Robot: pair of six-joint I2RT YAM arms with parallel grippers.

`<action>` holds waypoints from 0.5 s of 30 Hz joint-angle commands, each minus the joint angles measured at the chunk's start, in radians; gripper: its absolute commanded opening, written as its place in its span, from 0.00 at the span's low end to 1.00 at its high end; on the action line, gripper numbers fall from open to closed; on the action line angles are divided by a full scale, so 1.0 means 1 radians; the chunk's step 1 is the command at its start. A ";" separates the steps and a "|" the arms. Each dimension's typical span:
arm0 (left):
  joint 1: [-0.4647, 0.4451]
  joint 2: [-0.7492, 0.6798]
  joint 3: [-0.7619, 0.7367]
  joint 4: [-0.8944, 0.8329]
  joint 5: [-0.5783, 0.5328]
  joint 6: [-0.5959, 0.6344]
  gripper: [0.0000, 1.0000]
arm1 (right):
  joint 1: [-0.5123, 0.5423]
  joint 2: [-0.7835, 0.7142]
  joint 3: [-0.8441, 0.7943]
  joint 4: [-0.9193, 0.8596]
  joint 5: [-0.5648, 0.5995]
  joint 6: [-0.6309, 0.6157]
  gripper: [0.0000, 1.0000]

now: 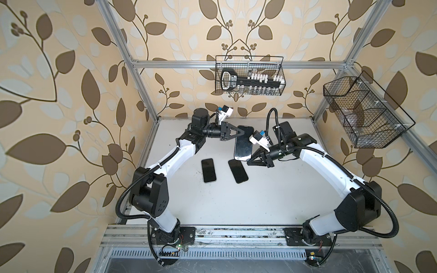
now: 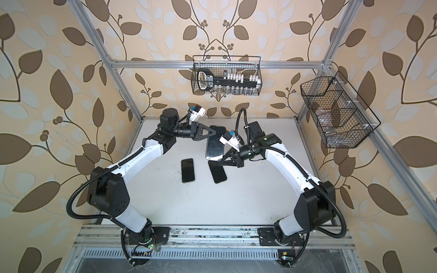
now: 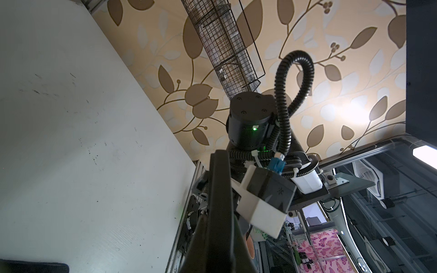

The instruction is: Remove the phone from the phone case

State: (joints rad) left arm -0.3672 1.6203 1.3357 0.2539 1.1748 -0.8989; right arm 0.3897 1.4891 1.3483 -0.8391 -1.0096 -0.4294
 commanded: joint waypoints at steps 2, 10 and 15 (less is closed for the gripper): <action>-0.030 -0.048 -0.004 0.039 -0.062 -0.187 0.00 | 0.026 -0.030 -0.015 0.091 0.107 -0.052 0.07; -0.030 -0.056 -0.010 0.063 -0.078 -0.224 0.00 | 0.023 -0.058 -0.032 0.111 0.132 -0.031 0.07; -0.029 -0.060 -0.009 0.062 -0.090 -0.224 0.00 | 0.003 -0.115 -0.088 0.186 0.128 0.025 0.12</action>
State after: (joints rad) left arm -0.3714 1.6203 1.3197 0.2581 1.0760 -1.0973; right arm 0.4004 1.4166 1.2896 -0.7391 -0.8780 -0.4206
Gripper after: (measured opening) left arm 0.109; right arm 0.107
